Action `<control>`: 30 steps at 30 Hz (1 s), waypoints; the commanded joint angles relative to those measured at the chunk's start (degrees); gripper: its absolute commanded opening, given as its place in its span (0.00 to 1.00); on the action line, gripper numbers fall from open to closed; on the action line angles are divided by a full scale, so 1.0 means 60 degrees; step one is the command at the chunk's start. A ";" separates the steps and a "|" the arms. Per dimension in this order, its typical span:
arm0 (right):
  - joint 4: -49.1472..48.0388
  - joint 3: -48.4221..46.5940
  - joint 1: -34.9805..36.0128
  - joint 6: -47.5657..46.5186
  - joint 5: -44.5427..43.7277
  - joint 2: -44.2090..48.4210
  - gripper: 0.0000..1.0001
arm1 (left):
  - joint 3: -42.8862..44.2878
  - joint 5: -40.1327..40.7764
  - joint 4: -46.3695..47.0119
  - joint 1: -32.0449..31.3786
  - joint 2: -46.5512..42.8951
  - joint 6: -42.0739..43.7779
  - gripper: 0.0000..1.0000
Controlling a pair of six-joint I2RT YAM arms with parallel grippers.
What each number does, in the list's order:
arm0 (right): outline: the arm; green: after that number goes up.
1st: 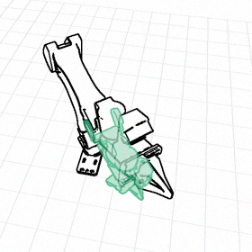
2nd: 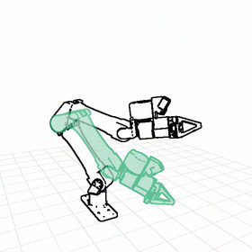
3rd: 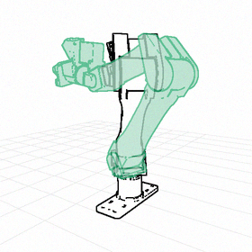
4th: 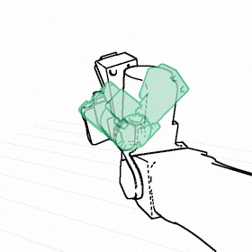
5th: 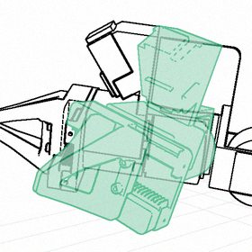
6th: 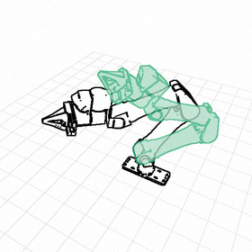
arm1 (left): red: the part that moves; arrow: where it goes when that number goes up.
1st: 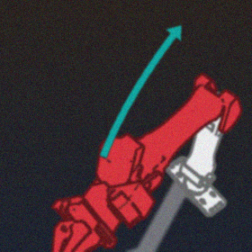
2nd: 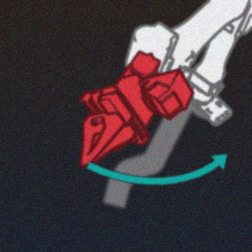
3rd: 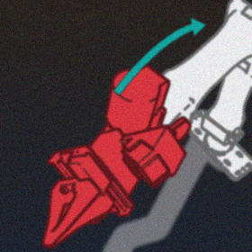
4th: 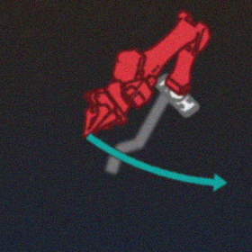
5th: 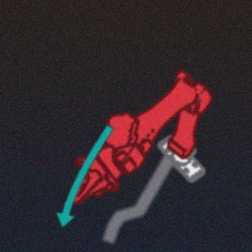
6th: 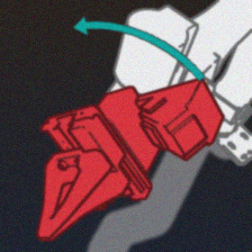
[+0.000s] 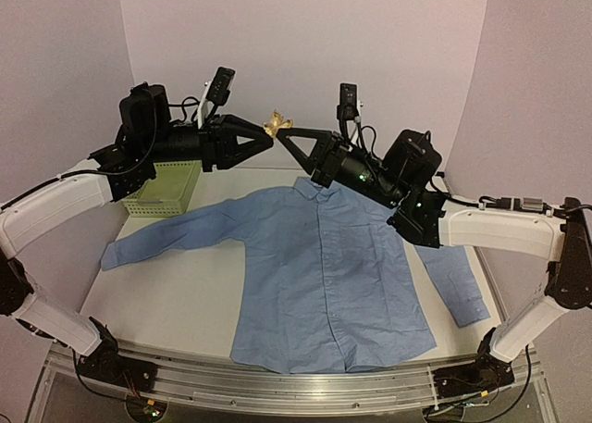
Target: Pin the brooch onto the clothing
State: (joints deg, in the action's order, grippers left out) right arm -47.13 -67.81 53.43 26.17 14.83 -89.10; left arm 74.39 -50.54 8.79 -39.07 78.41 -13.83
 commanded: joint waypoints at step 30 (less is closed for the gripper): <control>-0.0336 0.1109 0.0031 0.0177 -0.0494 0.0077 0.35 | 0.1684 0.2922 -0.4446 -0.0007 0.0158 0.2194 0.00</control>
State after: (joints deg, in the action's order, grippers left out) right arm -47.99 -65.65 53.43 26.91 14.53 -89.47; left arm 77.99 -45.82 -2.33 -39.12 78.56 -9.90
